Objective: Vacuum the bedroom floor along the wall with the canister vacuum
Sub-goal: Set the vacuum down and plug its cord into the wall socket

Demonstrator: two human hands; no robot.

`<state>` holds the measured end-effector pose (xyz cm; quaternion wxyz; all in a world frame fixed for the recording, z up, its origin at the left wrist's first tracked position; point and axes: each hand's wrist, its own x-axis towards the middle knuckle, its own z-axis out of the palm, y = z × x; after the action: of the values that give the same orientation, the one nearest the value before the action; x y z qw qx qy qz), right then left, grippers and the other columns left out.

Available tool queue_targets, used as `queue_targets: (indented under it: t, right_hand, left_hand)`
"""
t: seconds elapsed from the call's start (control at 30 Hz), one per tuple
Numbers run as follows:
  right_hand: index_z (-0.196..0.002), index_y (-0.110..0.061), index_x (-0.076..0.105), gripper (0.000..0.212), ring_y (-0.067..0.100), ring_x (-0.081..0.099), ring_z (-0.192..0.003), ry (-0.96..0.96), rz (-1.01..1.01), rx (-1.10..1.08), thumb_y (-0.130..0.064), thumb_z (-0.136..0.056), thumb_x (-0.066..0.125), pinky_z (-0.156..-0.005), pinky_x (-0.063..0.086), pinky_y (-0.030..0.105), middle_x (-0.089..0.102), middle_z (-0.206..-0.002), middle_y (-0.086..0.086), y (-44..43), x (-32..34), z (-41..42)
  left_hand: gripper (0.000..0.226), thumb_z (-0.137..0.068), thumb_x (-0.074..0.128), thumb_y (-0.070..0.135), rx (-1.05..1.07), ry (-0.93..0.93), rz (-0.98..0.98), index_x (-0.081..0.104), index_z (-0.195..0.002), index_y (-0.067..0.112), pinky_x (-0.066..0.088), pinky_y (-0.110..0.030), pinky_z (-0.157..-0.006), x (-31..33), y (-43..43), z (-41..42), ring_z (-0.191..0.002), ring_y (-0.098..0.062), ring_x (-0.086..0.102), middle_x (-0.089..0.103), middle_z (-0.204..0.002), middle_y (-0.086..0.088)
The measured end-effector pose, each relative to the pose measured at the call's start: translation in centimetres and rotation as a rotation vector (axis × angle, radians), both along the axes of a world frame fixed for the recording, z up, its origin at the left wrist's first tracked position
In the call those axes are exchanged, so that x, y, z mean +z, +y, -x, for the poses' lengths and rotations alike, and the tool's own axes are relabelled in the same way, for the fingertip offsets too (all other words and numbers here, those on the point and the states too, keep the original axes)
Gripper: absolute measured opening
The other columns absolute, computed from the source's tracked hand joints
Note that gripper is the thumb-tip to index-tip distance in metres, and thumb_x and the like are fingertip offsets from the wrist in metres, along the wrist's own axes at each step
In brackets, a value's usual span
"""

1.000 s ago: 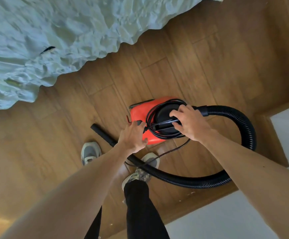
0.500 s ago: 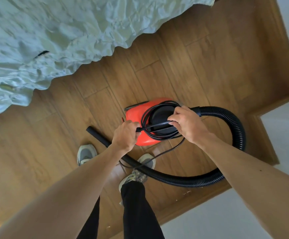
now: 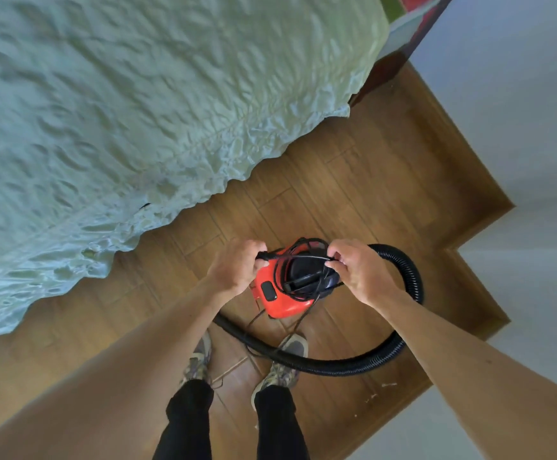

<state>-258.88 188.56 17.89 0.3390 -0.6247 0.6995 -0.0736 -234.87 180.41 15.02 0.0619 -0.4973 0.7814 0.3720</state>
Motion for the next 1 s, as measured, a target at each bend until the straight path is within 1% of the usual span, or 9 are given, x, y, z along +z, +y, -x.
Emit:
queue_targets:
  t: [0.17, 0.23, 0.3, 0.4, 0.57, 0.73, 0.87, 0.93, 1.0]
  right_hand:
    - [-0.087, -0.011, 0.06, 0.009, 0.02, 0.053, -0.071, 0.056, 0.133, -0.117, -0.013, -0.093, 0.066, -0.063, 0.048, 0.039, 0.059, -0.076, -0.003, -1.4, 6.1, -0.9]
    - [-0.087, -0.014, 0.06, 0.01, 0.019, 0.054, -0.069, 0.105, 0.162, -0.158, -0.016, -0.095, 0.065, -0.06, 0.049, 0.038, 0.059, -0.075, -0.003, -2.2, 8.8, -1.4]
    - [-0.087, -0.014, 0.059, 0.01, 0.019, 0.053, -0.07, 0.133, 0.19, -0.188, -0.017, -0.095, 0.064, -0.061, 0.05, 0.039, 0.058, -0.076, -0.001, -3.2, 11.6, -1.7]
    - [-0.089, -0.016, 0.058, 0.009, 0.018, 0.052, -0.075, 0.179, 0.23, -0.225, -0.018, -0.096, 0.064, -0.064, 0.05, 0.038, 0.057, -0.081, -0.002, -4.8, 16.3, -1.9]
    - [-0.089, -0.017, 0.058, 0.01, 0.012, 0.052, -0.077, 0.26, 0.365, -0.299, -0.017, -0.096, 0.065, -0.065, 0.051, 0.032, 0.057, -0.082, -0.007, -6.6, 24.9, -2.3]
    - [-0.095, -0.017, 0.059, 0.006, 0.013, 0.056, -0.078, 0.307, 0.433, -0.368, -0.019, -0.096, 0.065, -0.069, 0.056, 0.035, 0.06, -0.085, -0.006, -7.3, 32.5, -2.2]
    - [-0.1, -0.014, 0.061, 0.007, 0.015, 0.058, -0.079, 0.305, 0.462, -0.442, -0.02, -0.097, 0.064, -0.07, 0.056, 0.034, 0.061, -0.089, -0.003, -6.9, 37.8, -1.2]
    - [-0.102, -0.014, 0.06, 0.008, 0.015, 0.058, -0.08, 0.309, 0.463, -0.473, -0.021, -0.098, 0.062, -0.068, 0.053, 0.026, 0.062, -0.092, -0.002, -6.7, 40.0, -0.3]
    - [-0.104, -0.015, 0.06, 0.009, 0.014, 0.057, -0.08, 0.315, 0.475, -0.496, -0.021, -0.098, 0.061, -0.064, 0.042, 0.015, 0.061, -0.094, -0.002, -6.4, 41.8, 1.1]
  left_hand:
    - [0.013, -0.093, 0.066, 0.024, -0.075, 0.048, 0.082, 0.07, -0.093, 0.012, 0.041, -0.031, -0.059, 6.6, -3.9, 0.0, -0.07, -0.021, 0.058, 0.066, -0.079, -0.003]
    - [0.014, -0.092, 0.066, 0.024, -0.108, 0.07, 0.138, 0.07, -0.094, 0.011, 0.045, -0.033, -0.062, 9.4, -5.3, 0.0, -0.071, -0.02, 0.058, 0.066, -0.08, -0.003]
    - [0.016, -0.092, 0.066, 0.026, -0.127, 0.09, 0.167, 0.07, -0.095, 0.011, 0.051, -0.038, -0.069, 12.3, -6.6, -0.1, -0.078, -0.023, 0.062, 0.068, -0.084, -0.005]
    - [0.017, -0.093, 0.066, 0.026, -0.155, 0.125, 0.218, 0.069, -0.099, 0.01, 0.05, -0.037, -0.072, 16.6, -8.8, 0.0, -0.083, -0.026, 0.063, 0.068, -0.088, -0.007]
    - [0.015, -0.093, 0.066, 0.025, -0.216, 0.217, 0.326, 0.069, -0.097, 0.011, 0.039, -0.028, -0.066, 25.3, -12.6, 1.0, -0.08, -0.021, 0.061, 0.068, -0.087, -0.002]
    - [0.014, -0.091, 0.068, 0.022, -0.307, 0.269, 0.441, 0.07, -0.096, 0.009, 0.05, -0.038, -0.068, 34.6, -15.4, 2.5, -0.081, -0.025, 0.063, 0.07, -0.088, -0.005]
    - [0.013, -0.09, 0.07, 0.021, -0.386, 0.281, 0.512, 0.071, -0.097, 0.01, 0.047, -0.034, -0.066, 41.3, -16.5, 4.7, -0.08, -0.025, 0.064, 0.07, -0.087, -0.004]
    - [0.015, -0.089, 0.071, 0.022, -0.417, 0.289, 0.54, 0.072, -0.099, 0.011, 0.045, -0.031, -0.065, 44.2, -16.7, 6.1, -0.082, -0.025, 0.064, 0.071, -0.09, -0.004]
    - [0.016, -0.089, 0.071, 0.022, -0.439, 0.298, 0.573, 0.072, -0.101, 0.013, 0.042, -0.029, -0.065, 46.9, -16.6, 7.9, -0.084, -0.024, 0.064, 0.072, -0.093, -0.004]
